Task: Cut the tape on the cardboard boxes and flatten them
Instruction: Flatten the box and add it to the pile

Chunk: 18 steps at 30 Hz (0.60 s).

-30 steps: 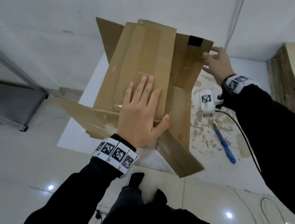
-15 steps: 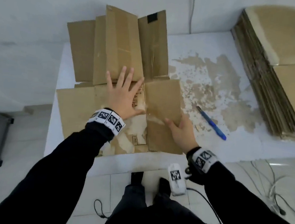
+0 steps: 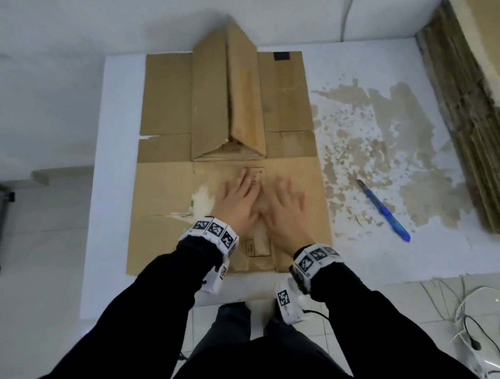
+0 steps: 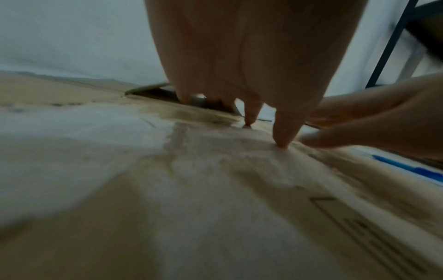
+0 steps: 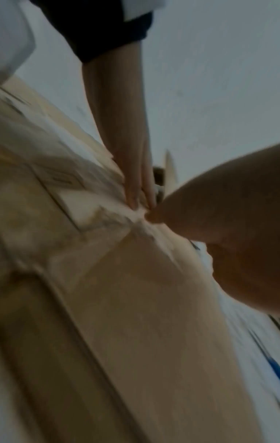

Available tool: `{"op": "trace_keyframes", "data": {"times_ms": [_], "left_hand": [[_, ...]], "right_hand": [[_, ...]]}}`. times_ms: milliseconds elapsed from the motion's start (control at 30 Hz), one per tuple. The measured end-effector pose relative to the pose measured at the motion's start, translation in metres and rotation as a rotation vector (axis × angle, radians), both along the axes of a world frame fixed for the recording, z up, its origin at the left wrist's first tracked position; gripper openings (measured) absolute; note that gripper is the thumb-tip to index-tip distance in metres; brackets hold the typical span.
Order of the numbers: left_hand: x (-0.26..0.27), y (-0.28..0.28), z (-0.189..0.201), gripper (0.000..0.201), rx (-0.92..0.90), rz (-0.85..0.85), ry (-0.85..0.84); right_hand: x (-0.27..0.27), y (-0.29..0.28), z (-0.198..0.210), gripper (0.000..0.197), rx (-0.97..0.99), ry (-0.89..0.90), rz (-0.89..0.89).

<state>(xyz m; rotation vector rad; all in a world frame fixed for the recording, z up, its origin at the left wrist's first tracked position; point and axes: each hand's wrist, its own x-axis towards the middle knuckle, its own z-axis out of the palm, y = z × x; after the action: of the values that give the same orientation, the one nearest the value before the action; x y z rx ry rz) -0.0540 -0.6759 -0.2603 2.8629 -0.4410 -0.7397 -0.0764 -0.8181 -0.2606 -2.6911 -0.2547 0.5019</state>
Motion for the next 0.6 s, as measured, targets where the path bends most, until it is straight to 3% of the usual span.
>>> {"op": "trace_keyframes", "data": {"times_ms": [100, 200, 267, 333, 400, 500, 600], "left_hand": [[-0.010, 0.037, -0.009, 0.079, 0.000, 0.083, 0.066], [-0.024, 0.098, -0.014, 0.096, 0.004, 0.249, 0.082], [-0.035, 0.128, -0.013, 0.099, 0.032, 0.264, 0.055], [-0.037, 0.134, -0.005, 0.095, 0.043, 0.262, 0.032], [-0.021, 0.123, 0.013, 0.075, -0.036, 0.317, -0.117], [0.030, 0.094, 0.031, 0.041, -0.140, 0.298, -0.309], [0.097, 0.076, 0.020, 0.053, -0.086, 0.228, -0.223]], "right_hand": [[0.004, 0.010, -0.014, 0.057, -0.025, 0.057, 0.137], [0.006, -0.019, -0.024, 0.057, -0.085, 0.018, 0.014], [0.004, -0.035, -0.022, 0.060, -0.102, 0.008, -0.058], [0.008, -0.031, -0.013, 0.062, -0.093, -0.014, -0.124], [0.024, -0.010, -0.002, 0.054, -0.023, -0.090, -0.166], [0.073, 0.036, 0.008, 0.050, 0.038, -0.133, -0.008], [0.135, 0.073, 0.003, 0.054, -0.034, -0.031, 0.080]]}}
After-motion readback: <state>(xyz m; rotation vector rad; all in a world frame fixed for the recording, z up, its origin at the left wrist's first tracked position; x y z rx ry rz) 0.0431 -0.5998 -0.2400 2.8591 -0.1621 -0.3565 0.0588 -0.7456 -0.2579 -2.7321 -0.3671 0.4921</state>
